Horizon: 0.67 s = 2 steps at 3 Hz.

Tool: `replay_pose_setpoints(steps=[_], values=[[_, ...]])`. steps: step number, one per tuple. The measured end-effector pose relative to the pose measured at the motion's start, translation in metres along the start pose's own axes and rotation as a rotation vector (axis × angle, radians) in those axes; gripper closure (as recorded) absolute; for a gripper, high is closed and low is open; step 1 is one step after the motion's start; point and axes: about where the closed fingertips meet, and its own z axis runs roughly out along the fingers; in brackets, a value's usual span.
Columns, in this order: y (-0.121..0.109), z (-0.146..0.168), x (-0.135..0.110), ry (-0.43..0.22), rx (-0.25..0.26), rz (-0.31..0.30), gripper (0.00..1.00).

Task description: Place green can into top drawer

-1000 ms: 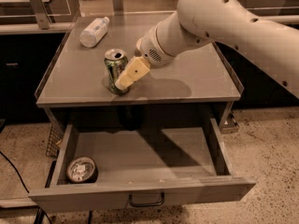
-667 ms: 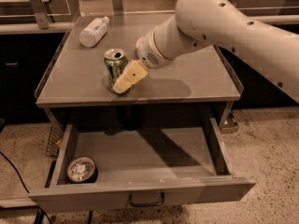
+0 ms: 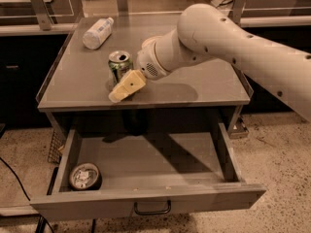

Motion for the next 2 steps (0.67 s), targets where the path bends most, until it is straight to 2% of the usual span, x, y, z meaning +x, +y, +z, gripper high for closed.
replay_pose_setpoints(steps=[1,2], values=[[0.0000,0.0062,-0.0044,-0.035,-0.009,0.013,0.00],[-0.0006,0.0085,-0.0108,-0.078,-0.012,0.011,0.19]])
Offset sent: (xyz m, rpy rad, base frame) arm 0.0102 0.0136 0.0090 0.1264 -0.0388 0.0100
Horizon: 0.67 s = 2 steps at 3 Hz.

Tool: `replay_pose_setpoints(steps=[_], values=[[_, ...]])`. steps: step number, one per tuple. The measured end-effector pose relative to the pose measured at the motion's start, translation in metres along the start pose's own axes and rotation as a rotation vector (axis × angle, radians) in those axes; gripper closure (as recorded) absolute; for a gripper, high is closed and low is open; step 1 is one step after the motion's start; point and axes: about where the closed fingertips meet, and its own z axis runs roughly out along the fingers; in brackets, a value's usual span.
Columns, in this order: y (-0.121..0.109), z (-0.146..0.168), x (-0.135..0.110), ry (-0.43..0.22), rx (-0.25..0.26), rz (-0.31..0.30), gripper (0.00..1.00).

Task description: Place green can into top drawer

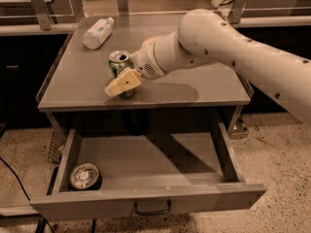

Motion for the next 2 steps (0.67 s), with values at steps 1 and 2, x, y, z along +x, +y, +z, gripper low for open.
replay_pose_setpoints(steps=[1,2], values=[[0.0000,0.0001,-0.0001,-0.001,0.000,0.000,0.43],[0.0001,0.0001,-0.0001,-0.001,0.000,0.000,0.74]])
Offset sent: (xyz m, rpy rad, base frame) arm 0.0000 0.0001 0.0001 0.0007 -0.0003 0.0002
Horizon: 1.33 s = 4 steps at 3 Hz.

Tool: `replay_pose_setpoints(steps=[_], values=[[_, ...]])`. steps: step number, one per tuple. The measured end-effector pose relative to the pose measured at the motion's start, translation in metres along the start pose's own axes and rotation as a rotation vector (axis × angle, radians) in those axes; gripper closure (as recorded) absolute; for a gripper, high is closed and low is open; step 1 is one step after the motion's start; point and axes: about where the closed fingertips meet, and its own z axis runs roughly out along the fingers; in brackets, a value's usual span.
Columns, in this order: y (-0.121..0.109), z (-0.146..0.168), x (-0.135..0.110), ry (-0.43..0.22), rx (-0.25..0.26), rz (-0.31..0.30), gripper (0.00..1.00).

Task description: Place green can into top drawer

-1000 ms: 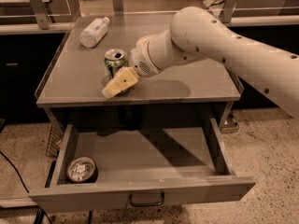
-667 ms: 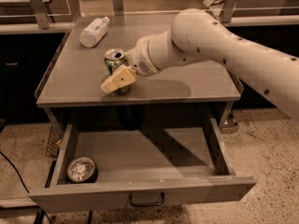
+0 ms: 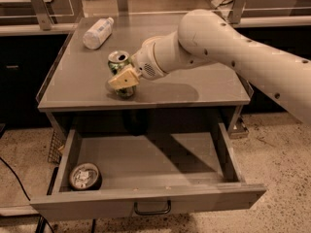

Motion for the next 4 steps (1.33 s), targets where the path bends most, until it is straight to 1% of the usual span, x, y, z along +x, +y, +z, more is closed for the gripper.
replay_pose_setpoints(steps=[1,2,3,4], values=[[0.000,0.000,0.000,0.000,0.000,0.000,0.97],[0.002,-0.001,0.000,-0.002,-0.002,0.001,1.00],[0.006,-0.004,0.001,-0.006,-0.005,0.005,1.00],[0.024,-0.026,0.007,-0.017,-0.015,0.028,1.00]])
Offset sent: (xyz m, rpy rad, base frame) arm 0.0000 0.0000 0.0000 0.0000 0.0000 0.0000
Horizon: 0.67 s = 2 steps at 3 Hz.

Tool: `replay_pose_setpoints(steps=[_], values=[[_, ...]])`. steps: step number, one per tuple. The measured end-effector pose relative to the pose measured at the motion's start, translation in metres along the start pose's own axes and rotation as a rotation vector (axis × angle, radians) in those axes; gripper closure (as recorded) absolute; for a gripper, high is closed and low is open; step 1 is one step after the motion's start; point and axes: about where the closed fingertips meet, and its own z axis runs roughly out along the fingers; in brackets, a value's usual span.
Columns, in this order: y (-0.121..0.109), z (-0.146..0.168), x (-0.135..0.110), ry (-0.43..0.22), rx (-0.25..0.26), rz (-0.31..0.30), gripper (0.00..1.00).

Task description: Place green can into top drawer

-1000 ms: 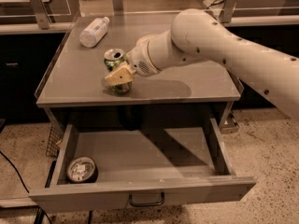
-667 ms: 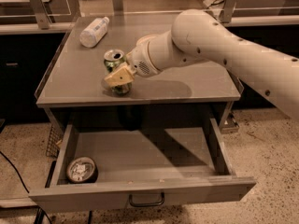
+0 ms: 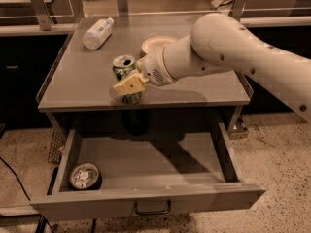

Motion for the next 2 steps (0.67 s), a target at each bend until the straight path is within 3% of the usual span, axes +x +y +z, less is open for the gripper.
replay_pose_setpoints(steps=[1,2], values=[[0.033,-0.034,0.007,-0.023,-0.013,0.036,1.00],[0.044,-0.043,0.001,-0.020,-0.017,0.029,1.00]])
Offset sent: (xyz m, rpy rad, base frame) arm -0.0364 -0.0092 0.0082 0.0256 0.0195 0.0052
